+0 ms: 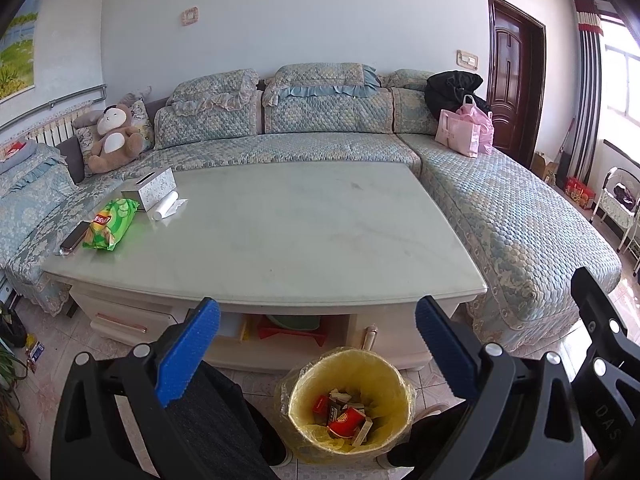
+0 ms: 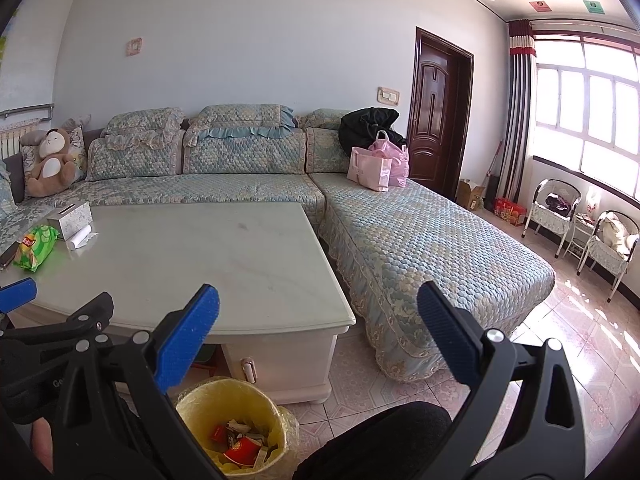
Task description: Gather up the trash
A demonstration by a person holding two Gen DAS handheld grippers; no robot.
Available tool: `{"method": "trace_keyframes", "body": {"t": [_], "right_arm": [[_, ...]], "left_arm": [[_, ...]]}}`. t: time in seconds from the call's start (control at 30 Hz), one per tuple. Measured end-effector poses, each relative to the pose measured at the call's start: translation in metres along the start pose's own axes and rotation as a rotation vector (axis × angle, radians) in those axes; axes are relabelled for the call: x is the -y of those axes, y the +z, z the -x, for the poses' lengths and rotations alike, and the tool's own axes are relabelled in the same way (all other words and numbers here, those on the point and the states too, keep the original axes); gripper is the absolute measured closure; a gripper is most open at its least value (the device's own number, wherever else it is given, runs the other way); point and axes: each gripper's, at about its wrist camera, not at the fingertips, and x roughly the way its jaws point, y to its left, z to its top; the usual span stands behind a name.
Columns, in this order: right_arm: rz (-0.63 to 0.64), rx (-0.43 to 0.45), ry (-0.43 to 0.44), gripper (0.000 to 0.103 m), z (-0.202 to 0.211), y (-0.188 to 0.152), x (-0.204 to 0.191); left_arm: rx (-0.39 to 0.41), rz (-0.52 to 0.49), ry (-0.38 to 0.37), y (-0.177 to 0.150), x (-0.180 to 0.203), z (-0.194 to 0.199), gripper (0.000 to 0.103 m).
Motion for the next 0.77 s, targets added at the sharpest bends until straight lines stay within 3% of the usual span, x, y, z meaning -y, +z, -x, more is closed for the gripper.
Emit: {"method": "trace_keyframes", "body": {"t": [0.77], "right_arm": [[0.004,-0.019,0.002,0.006,-0.0061,-0.0013,-0.0016]], "left_arm": [[-0.011,-0.007,0.012,-0.0006,-0.0009,-0.0038,0.007]]}}
